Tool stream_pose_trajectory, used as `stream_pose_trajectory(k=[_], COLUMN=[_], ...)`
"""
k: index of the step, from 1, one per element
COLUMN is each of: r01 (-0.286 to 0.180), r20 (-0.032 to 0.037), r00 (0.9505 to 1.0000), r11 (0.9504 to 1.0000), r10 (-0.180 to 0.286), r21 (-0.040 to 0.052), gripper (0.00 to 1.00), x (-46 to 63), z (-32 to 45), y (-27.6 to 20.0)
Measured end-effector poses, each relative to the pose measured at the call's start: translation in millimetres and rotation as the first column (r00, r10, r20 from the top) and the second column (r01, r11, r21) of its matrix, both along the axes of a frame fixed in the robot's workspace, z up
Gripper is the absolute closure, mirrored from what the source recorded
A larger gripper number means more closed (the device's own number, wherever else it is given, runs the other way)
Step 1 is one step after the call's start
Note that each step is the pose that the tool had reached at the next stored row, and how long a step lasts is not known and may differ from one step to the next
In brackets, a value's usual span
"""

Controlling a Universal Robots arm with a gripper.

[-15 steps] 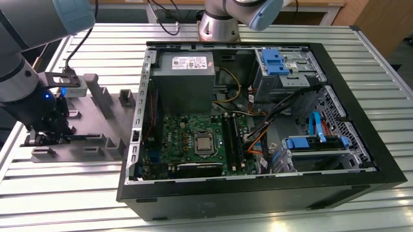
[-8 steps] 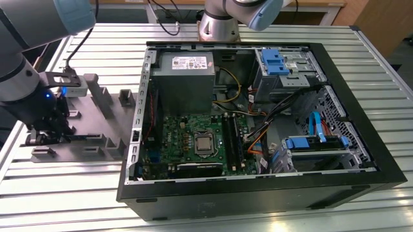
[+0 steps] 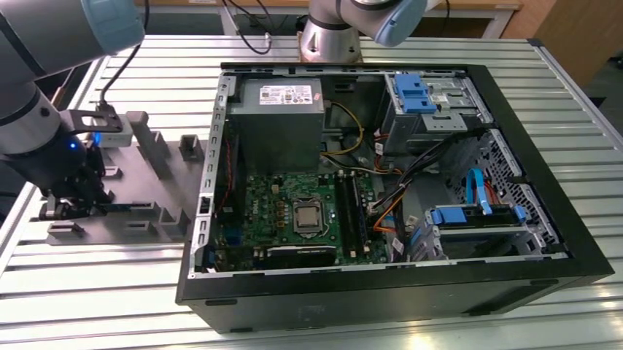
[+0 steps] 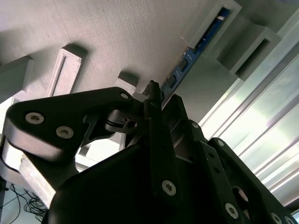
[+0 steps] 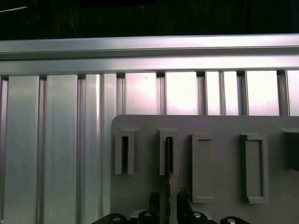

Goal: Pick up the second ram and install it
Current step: 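Pick up the second ram and move it above second insertion slot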

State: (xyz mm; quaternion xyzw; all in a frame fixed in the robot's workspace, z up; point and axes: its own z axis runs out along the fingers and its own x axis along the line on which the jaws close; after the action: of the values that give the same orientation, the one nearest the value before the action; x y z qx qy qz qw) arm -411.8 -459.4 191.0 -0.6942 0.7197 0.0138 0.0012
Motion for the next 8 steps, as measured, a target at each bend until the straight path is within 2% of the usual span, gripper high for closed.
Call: stream_pose_trajectory(k=[6,7,8], r01=[0.000,0.000,0.000], r20=[-0.0001,0.0000,-0.0001], r00=[1.0000,1.0000,1.0000], r11=[1.0000,1.0000,1.0000], r10=[0.000,0.000,0.000], r21=[-0.0002,-0.0003,-0.0005], gripper=[0.73,0.79,0.79], x=[0.0,0.0,0.0], z=[-0.5,-0.5,-0.5], y=[0.0,0.0,0.0])
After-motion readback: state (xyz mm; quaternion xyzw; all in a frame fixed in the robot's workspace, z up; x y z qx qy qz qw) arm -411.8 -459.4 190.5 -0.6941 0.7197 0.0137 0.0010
